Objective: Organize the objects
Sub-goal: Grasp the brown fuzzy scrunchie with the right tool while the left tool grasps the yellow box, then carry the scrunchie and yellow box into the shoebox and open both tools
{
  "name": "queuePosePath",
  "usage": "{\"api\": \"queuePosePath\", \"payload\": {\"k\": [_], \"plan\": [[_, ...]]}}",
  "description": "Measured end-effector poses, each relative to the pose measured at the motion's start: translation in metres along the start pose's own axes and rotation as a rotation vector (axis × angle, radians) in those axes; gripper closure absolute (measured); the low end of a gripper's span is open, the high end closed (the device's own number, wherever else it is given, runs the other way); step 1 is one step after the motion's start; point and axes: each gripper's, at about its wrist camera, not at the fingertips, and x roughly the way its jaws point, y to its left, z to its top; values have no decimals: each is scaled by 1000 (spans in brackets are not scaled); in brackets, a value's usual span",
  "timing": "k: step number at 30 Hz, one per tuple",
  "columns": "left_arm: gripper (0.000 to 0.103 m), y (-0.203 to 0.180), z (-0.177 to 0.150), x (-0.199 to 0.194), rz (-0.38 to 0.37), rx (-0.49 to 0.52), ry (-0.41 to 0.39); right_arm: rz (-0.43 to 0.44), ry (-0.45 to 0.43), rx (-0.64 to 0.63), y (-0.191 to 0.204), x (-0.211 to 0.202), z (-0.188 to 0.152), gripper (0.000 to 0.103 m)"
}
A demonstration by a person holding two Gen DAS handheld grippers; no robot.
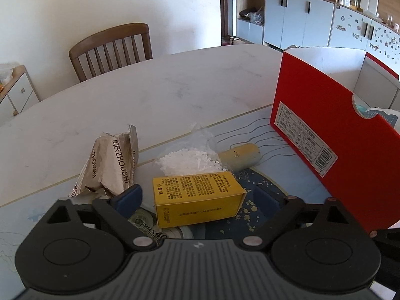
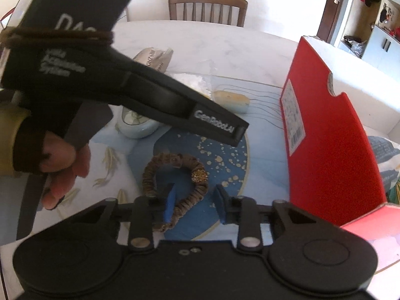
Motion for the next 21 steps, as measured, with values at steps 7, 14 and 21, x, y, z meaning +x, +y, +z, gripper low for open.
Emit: {"api": "queuePosePath", "payload": {"k": [7, 14, 21], "plan": [[28, 1, -2, -6, -4, -8, -7, -13, 2, 28, -4, -3, -2, 96], [28, 5, -4, -19, -45, -23, -2, -15, -27, 83, -12, -15, -9, 97], [28, 4, 2, -44, -96, -42, -10, 10, -69, 130, -35, -45, -9, 97]]}}
